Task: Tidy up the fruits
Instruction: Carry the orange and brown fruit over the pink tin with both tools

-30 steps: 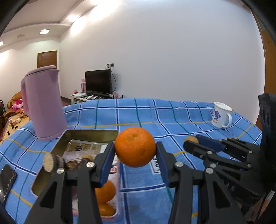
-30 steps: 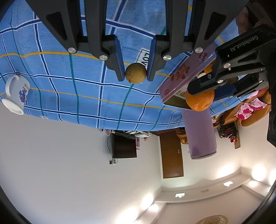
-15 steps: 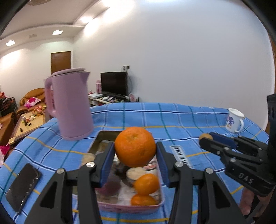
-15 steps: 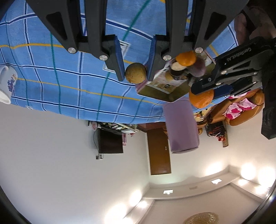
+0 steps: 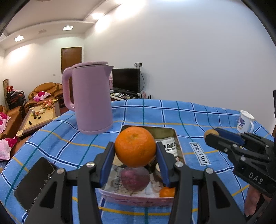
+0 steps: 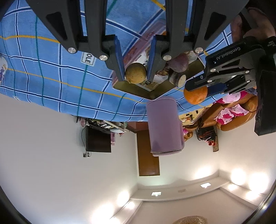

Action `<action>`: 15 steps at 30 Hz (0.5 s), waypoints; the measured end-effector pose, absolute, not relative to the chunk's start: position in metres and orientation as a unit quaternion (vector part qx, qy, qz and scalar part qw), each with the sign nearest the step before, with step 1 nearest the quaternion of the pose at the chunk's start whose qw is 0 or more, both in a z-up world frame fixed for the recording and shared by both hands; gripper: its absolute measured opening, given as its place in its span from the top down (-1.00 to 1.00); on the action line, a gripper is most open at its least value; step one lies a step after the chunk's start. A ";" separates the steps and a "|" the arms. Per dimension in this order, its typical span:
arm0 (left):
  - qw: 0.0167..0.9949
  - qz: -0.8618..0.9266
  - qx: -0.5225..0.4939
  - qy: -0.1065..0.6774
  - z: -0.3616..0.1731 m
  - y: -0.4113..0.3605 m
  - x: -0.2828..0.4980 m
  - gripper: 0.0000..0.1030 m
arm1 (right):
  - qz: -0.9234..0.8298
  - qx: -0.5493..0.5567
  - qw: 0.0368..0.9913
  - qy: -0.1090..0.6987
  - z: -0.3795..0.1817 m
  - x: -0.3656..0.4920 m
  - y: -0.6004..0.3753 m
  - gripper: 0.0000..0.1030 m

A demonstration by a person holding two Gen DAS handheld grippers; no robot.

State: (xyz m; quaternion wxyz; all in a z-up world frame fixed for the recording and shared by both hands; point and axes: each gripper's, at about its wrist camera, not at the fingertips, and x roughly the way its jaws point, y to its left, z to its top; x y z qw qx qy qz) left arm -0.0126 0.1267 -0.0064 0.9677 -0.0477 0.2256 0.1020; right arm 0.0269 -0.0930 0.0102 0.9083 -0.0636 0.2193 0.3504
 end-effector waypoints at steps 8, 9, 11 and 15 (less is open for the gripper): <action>0.963 0.118 -0.051 0.236 -0.010 0.142 -0.013 0.04 | 0.366 -0.075 0.902 0.217 0.012 0.026 -0.069 0.45; 0.963 0.119 -0.051 0.237 -0.010 0.143 -0.014 0.04 | 0.368 -0.076 0.901 0.217 0.012 0.026 -0.067 0.45; 0.962 0.122 -0.050 0.239 -0.011 0.146 -0.014 0.04 | 0.371 -0.078 0.899 0.218 0.011 0.026 -0.062 0.45; 0.961 0.125 -0.050 0.243 -0.014 0.149 -0.014 0.04 | 0.377 -0.082 0.896 0.220 0.010 0.025 -0.054 0.45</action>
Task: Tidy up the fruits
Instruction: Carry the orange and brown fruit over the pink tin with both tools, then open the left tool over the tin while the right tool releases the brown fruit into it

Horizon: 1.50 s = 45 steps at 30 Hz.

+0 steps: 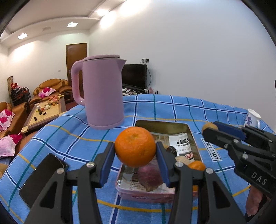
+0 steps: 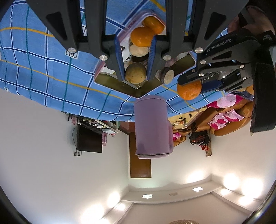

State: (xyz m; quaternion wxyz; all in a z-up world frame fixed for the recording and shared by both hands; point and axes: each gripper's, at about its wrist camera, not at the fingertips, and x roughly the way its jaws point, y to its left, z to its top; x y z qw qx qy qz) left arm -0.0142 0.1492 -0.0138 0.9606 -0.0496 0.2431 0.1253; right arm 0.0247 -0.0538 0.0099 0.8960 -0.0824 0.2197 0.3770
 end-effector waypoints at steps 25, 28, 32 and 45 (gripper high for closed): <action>0.948 0.121 -0.056 0.290 -0.042 0.155 -0.006 -0.02 | 0.401 -0.110 0.865 0.279 -0.028 0.028 -0.023 0.44; 0.951 0.125 -0.053 0.279 -0.037 0.154 -0.009 -0.12 | 0.403 -0.110 0.863 0.284 -0.030 0.029 -0.024 0.43; 0.955 0.130 -0.058 0.262 -0.028 0.156 -0.015 -0.30 | 0.398 -0.110 0.868 0.277 -0.026 0.025 -0.027 0.33; 0.962 0.128 -0.058 0.235 -0.009 0.144 -0.023 -0.46 | 0.371 -0.099 0.889 0.250 -0.005 0.021 -0.053 -0.08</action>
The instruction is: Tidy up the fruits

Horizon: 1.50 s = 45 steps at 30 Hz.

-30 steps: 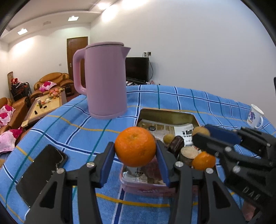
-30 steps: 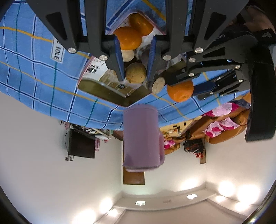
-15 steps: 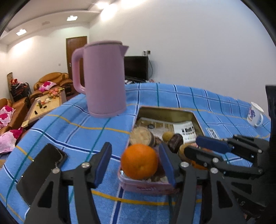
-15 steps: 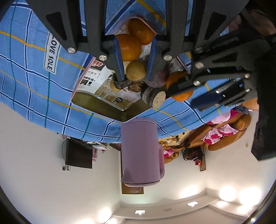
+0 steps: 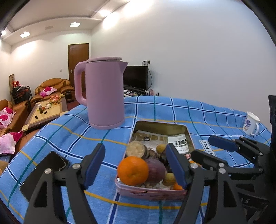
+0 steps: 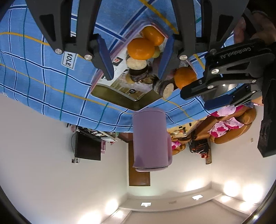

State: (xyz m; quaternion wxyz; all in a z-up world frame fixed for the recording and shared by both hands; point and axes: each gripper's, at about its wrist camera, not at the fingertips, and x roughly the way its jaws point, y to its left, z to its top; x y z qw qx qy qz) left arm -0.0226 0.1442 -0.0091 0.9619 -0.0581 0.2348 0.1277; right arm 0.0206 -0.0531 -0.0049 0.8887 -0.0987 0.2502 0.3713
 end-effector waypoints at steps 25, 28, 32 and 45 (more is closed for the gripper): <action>0.964 0.128 -0.048 0.228 -0.003 0.133 -0.026 -0.74 | 0.344 -0.081 0.901 0.251 -0.003 0.030 -0.076 -0.15; 0.964 0.128 -0.047 0.230 -0.004 0.132 -0.025 -0.75 | 0.342 -0.079 0.902 0.252 -0.002 0.029 -0.077 -0.15; 0.963 0.128 -0.047 0.231 -0.004 0.131 -0.024 -0.81 | 0.340 -0.079 0.903 0.250 -0.002 0.029 -0.079 -0.15; 0.963 0.126 -0.044 0.233 -0.004 0.127 -0.022 -0.86 | 0.334 -0.083 0.906 0.248 -0.001 0.030 -0.081 -0.16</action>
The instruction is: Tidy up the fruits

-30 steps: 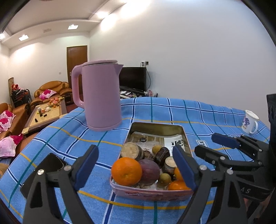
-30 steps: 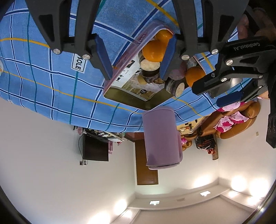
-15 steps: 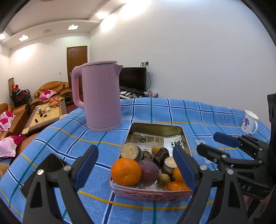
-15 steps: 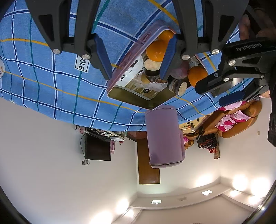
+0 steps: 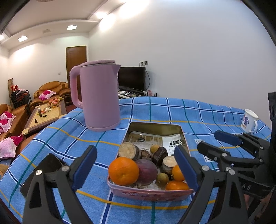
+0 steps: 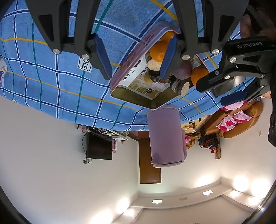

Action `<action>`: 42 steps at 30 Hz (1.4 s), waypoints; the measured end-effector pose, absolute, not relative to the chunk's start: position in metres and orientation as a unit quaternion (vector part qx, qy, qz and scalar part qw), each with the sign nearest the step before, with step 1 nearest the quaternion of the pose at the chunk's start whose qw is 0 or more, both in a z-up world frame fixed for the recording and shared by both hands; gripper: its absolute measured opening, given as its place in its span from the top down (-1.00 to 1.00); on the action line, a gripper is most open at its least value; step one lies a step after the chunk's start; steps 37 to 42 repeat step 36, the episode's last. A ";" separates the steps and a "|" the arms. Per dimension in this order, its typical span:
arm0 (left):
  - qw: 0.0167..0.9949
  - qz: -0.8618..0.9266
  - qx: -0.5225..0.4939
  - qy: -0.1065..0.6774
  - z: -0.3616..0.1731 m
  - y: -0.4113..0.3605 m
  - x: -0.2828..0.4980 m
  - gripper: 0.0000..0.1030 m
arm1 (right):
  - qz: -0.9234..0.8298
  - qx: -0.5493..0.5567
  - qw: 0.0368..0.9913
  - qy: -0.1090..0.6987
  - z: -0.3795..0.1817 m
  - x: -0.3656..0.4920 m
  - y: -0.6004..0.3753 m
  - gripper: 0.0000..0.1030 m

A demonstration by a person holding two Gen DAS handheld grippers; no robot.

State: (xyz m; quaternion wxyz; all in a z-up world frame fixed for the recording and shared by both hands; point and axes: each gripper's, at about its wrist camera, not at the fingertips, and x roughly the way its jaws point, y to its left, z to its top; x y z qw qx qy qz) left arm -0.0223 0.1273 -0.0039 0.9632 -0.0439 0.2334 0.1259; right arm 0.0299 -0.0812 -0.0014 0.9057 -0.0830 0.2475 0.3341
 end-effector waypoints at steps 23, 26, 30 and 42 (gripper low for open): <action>0.962 0.128 -0.028 0.240 0.000 0.115 -0.014 -1.00 | 0.317 -0.082 0.916 0.232 0.008 0.030 -0.101 -0.16; 0.962 0.127 -0.029 0.241 0.000 0.115 -0.014 -1.00 | 0.317 -0.081 0.916 0.232 0.008 0.030 -0.102 -0.16; 0.963 0.114 -0.035 0.241 -0.001 0.114 -0.014 -1.00 | 0.317 -0.082 0.916 0.232 0.008 0.030 -0.102 -0.16; 0.965 0.120 -0.017 0.231 -0.001 0.109 -0.017 -1.00 | 0.314 -0.081 0.917 0.233 0.009 0.029 -0.104 -0.16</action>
